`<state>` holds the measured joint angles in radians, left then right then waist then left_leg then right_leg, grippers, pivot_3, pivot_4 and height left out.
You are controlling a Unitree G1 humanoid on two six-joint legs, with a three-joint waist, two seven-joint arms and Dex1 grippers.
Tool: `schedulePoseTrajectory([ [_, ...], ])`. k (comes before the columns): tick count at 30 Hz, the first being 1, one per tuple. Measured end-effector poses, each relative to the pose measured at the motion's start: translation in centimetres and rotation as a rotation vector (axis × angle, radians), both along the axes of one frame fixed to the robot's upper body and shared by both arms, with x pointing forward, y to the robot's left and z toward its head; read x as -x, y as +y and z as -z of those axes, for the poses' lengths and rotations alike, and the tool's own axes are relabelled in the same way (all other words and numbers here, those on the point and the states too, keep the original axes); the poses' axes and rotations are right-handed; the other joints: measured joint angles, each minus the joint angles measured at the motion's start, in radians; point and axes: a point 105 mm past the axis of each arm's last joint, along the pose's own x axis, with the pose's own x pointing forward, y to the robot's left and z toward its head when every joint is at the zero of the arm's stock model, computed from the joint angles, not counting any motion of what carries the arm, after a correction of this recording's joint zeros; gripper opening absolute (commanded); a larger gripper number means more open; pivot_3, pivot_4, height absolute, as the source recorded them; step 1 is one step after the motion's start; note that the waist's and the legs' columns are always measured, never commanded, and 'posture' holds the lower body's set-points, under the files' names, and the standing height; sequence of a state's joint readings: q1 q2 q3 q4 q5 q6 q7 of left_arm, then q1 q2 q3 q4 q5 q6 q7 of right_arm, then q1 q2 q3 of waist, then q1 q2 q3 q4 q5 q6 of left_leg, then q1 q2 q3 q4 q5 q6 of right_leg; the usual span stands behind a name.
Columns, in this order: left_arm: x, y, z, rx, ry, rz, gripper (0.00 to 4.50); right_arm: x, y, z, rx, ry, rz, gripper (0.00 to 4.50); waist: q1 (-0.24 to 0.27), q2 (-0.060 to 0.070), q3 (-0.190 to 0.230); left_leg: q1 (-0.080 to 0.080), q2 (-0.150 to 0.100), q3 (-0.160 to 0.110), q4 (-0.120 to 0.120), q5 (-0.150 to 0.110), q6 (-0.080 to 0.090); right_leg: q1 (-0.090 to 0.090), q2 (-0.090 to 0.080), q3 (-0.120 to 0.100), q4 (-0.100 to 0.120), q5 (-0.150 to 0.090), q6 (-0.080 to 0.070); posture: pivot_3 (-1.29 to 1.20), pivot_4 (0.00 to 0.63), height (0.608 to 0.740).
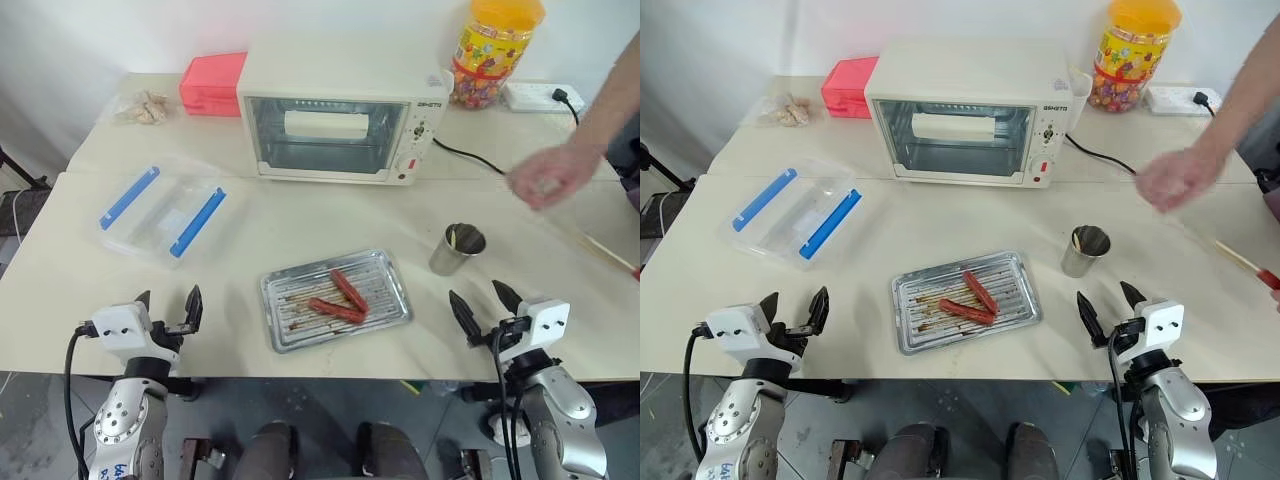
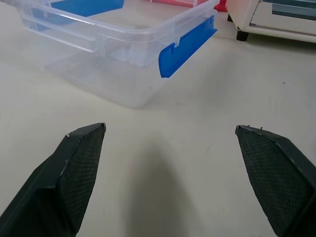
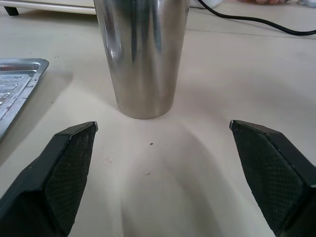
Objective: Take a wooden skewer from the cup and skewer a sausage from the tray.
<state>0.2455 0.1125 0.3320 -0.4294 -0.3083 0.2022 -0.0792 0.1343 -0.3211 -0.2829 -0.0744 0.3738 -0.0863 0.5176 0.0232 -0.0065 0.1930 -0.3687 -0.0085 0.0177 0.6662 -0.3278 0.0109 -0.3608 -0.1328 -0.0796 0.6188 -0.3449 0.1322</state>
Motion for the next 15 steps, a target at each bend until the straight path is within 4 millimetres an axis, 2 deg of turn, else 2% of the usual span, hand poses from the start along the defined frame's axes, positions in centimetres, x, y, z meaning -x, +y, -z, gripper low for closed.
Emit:
schedulePoseTrajectory([
  [15, -0.03, 0.02, 0.15, 0.0, -0.003, 0.003, 4.47, -0.13, 0.04, -0.17, 0.0, -0.006, -0.001, 4.5, 0.0, 0.0, 0.0, 0.0, 0.0, 0.0, 0.0, 0.0, 0.0, 0.0, 0.0, 0.0, 0.0, 0.0, 0.0, 0.0, 0.15, 0.74],
])
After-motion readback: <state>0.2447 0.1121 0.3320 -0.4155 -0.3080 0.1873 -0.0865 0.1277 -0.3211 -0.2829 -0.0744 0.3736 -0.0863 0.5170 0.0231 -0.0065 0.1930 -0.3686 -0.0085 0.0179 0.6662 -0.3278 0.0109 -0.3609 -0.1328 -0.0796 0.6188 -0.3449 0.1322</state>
